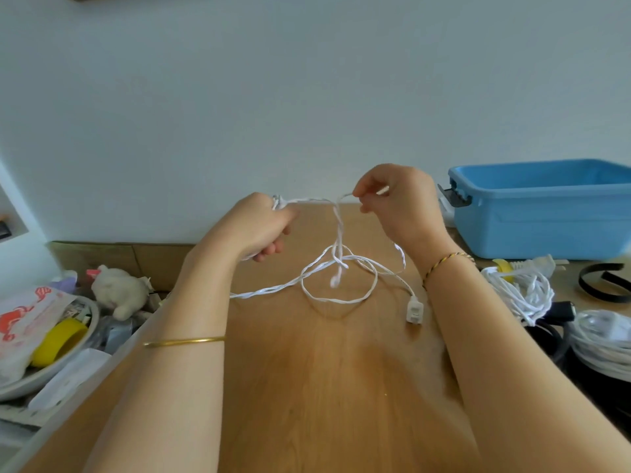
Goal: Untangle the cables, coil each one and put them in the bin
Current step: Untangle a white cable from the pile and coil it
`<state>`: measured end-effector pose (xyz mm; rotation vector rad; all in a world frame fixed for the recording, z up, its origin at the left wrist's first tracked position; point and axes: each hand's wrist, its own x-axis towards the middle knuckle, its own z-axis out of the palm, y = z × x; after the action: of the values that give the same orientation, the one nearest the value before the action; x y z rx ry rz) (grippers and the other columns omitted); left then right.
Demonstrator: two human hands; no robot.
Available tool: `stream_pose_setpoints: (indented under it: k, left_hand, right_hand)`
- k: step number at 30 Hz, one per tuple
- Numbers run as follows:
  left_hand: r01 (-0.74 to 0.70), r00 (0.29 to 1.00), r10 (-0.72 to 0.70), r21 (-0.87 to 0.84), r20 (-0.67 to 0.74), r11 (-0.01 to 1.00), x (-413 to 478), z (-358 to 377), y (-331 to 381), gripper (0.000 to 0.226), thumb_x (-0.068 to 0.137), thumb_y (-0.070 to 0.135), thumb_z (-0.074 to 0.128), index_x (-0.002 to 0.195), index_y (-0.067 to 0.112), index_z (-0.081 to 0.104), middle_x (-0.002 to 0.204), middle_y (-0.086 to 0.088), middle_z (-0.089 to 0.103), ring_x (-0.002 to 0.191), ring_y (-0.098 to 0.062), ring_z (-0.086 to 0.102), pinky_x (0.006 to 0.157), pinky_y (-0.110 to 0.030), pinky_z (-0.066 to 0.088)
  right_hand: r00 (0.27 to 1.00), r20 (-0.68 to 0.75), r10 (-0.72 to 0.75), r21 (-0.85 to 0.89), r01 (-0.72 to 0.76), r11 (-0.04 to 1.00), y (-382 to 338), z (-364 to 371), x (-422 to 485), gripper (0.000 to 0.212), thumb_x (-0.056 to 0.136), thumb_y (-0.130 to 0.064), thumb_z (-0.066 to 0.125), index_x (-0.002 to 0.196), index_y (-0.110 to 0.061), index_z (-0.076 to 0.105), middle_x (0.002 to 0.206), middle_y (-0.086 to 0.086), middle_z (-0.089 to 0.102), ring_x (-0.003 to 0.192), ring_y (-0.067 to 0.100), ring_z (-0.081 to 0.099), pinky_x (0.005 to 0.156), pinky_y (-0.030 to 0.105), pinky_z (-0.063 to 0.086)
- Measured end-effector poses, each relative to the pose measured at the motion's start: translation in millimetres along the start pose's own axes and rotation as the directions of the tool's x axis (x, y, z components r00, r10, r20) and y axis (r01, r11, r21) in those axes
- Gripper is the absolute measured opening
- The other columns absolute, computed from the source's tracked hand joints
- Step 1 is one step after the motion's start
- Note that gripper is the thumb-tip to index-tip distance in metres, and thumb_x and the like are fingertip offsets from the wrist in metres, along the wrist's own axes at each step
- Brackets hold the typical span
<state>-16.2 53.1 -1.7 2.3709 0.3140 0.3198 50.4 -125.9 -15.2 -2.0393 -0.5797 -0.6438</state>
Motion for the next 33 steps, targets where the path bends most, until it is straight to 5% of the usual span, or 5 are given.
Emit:
stream_pose_setpoints:
  k: [8, 13, 21, 26, 33]
  left_hand:
    - [0.125, 0.992, -0.077, -0.667, 0.101, 0.734, -5.2, -18.2, 15.4, 0.041, 0.100, 0.029, 0.039, 0.080, 0.001, 0.060, 0.048, 0.002, 0.043, 0.030, -0.004, 0.032, 0.034, -0.012, 0.027]
    - [0.129, 0.992, -0.103, -0.624, 0.078, 0.770, -7.8, -16.0, 19.9, 0.038, 0.099, 0.025, 0.039, 0.077, 0.001, 0.058, 0.045, 0.000, 0.044, 0.029, -0.006, 0.032, 0.036, -0.011, 0.027]
    - [0.137, 0.991, -0.131, -0.343, 0.041, 0.929, -4.3, 4.2, 19.0, 0.034, 0.095, 0.024, 0.042, 0.080, 0.001, 0.062, 0.056, -0.006, 0.050, 0.035, -0.012, 0.038, 0.041, -0.019, 0.033]
    - [0.148, 0.988, -0.126, -0.297, 0.092, 0.943, -3.3, 4.2, 15.9, 0.034, 0.095, 0.025, 0.043, 0.082, 0.001, 0.063, 0.054, -0.005, 0.051, 0.037, -0.013, 0.040, 0.041, -0.019, 0.034]
    - [0.289, 0.792, 0.185, -0.625, 0.581, 0.725, -7.6, -7.7, 11.8, 0.038, 0.090, 0.031, 0.043, 0.075, 0.003, 0.063, 0.043, 0.004, 0.039, 0.028, 0.000, 0.029, 0.028, -0.011, 0.023]
  right_hand:
    - [0.939, 0.132, 0.317, -0.238, -0.280, 0.930, 28.9, 11.2, -10.1, 0.032, 0.075, 0.006, 0.046, 0.066, -0.022, 0.058, 0.089, 0.016, 0.068, 0.078, 0.037, 0.065, 0.077, 0.040, 0.055]
    - [0.881, 0.323, 0.345, -0.448, -0.179, 0.876, 14.0, 24.2, -17.3, 0.032, 0.079, 0.001, 0.048, 0.096, -0.012, 0.071, 0.101, 0.010, 0.067, 0.092, 0.031, 0.062, 0.072, 0.031, 0.049]
    - [0.911, 0.366, 0.188, 0.371, -0.328, 0.869, -21.6, 7.6, -11.9, 0.034, 0.094, -0.028, 0.043, 0.093, -0.011, 0.072, 0.097, -0.002, 0.072, 0.100, 0.012, 0.062, 0.082, 0.025, 0.043]
    - [0.919, 0.395, -0.009, 0.282, -0.112, 0.953, -28.1, 6.5, -9.5, 0.010, 0.088, -0.016, 0.062, 0.087, -0.007, 0.067, 0.066, 0.002, 0.068, 0.063, 0.010, 0.059, 0.064, 0.025, 0.045]
    - [0.966, 0.253, -0.043, 0.267, -0.027, 0.963, -7.7, 5.1, -3.7, 0.013, 0.090, -0.014, 0.059, 0.083, -0.011, 0.069, 0.053, 0.002, 0.059, 0.068, 0.035, 0.066, 0.070, 0.036, 0.050]
